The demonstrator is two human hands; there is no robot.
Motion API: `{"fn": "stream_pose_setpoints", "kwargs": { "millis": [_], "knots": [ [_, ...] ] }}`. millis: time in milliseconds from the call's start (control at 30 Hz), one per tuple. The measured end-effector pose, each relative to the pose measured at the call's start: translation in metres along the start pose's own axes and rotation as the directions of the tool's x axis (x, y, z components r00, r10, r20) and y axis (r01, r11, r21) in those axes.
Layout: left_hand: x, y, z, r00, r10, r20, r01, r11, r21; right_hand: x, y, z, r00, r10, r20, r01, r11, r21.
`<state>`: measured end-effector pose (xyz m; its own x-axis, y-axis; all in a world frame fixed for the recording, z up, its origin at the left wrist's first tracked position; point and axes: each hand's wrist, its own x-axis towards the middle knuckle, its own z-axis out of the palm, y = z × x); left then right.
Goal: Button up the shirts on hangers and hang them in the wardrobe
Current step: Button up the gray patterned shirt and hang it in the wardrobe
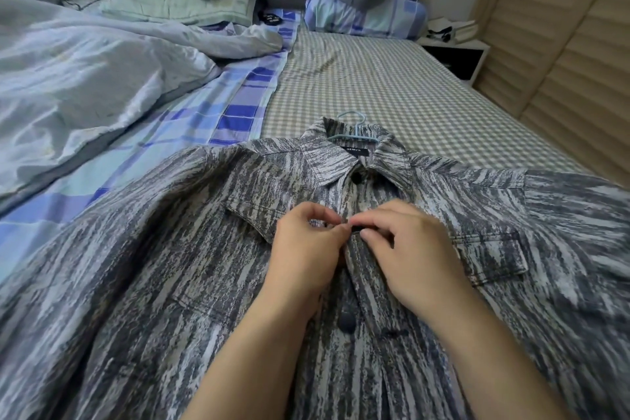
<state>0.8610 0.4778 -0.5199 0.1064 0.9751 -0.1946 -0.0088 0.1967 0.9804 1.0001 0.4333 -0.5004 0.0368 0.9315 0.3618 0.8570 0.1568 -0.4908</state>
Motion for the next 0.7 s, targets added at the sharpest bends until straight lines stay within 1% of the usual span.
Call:
{"fn": "stream_pose_setpoints", "kwargs": {
  "millis": [33, 100, 167, 200, 267, 333, 400, 467, 533, 600, 633, 700],
  "knots": [
    [0.0, 0.0, -0.001, 1.0, -0.009, 0.01, 0.009, 1.0, -0.003, 0.004, 0.002, -0.004, 0.998, -0.046, 0.043, 0.048, 0.998, -0.043],
    [-0.002, 0.0, 0.0, 1.0, -0.013, 0.024, 0.013, 1.0, 0.001, 0.019, 0.007, -0.017, 0.97, -0.155, 0.187, 0.178, 0.978, -0.112],
    [-0.003, 0.001, 0.001, 0.999, -0.017, 0.04, 0.017, 1.0, -0.006, 0.035, 0.014, -0.032, 0.892, -0.302, 0.335, 0.366, 0.919, -0.145],
    [-0.003, 0.002, 0.001, 0.998, -0.024, 0.051, 0.025, 1.0, -0.016, 0.041, 0.018, -0.037, 0.832, -0.394, 0.391, 0.492, 0.85, -0.19],
    [-0.003, 0.003, -0.002, 0.997, -0.049, 0.067, 0.051, 0.999, -0.02, 0.05, 0.027, -0.043, 0.672, -0.54, 0.507, 0.72, 0.635, -0.279],
    [0.0, 0.002, -0.005, 0.993, -0.082, 0.084, 0.085, 0.996, -0.029, 0.056, 0.034, -0.045, 0.522, -0.621, 0.585, 0.848, 0.45, -0.28],
    [0.001, 0.002, -0.007, 0.989, -0.115, 0.097, 0.12, 0.992, -0.045, 0.067, 0.037, -0.043, 0.386, -0.697, 0.604, 0.922, 0.288, -0.257],
    [0.002, 0.0, -0.008, 0.987, -0.131, 0.095, 0.136, 0.99, -0.045, 0.077, 0.036, -0.039, 0.264, -0.74, 0.619, 0.961, 0.15, -0.231],
    [0.002, -0.001, -0.009, 0.988, -0.128, 0.086, 0.132, 0.99, -0.042, 0.083, 0.035, -0.036, 0.168, -0.744, 0.647, 0.979, 0.049, -0.197],
    [0.002, 0.0, -0.009, 0.988, -0.127, 0.09, 0.13, 0.991, -0.037, 0.086, 0.037, -0.038, 0.106, -0.728, 0.677, 0.987, -0.007, -0.162],
    [0.001, 0.0, -0.009, 0.987, -0.13, 0.098, 0.133, 0.991, -0.02, 0.087, 0.038, -0.04, 0.095, -0.721, 0.686, 0.988, -0.013, -0.151],
    [0.0, 0.0, -0.008, 0.984, -0.133, 0.118, 0.131, 0.991, 0.024, 0.087, 0.041, -0.041, 0.098, -0.706, 0.701, 0.991, 0.003, -0.136]
  ]
}}
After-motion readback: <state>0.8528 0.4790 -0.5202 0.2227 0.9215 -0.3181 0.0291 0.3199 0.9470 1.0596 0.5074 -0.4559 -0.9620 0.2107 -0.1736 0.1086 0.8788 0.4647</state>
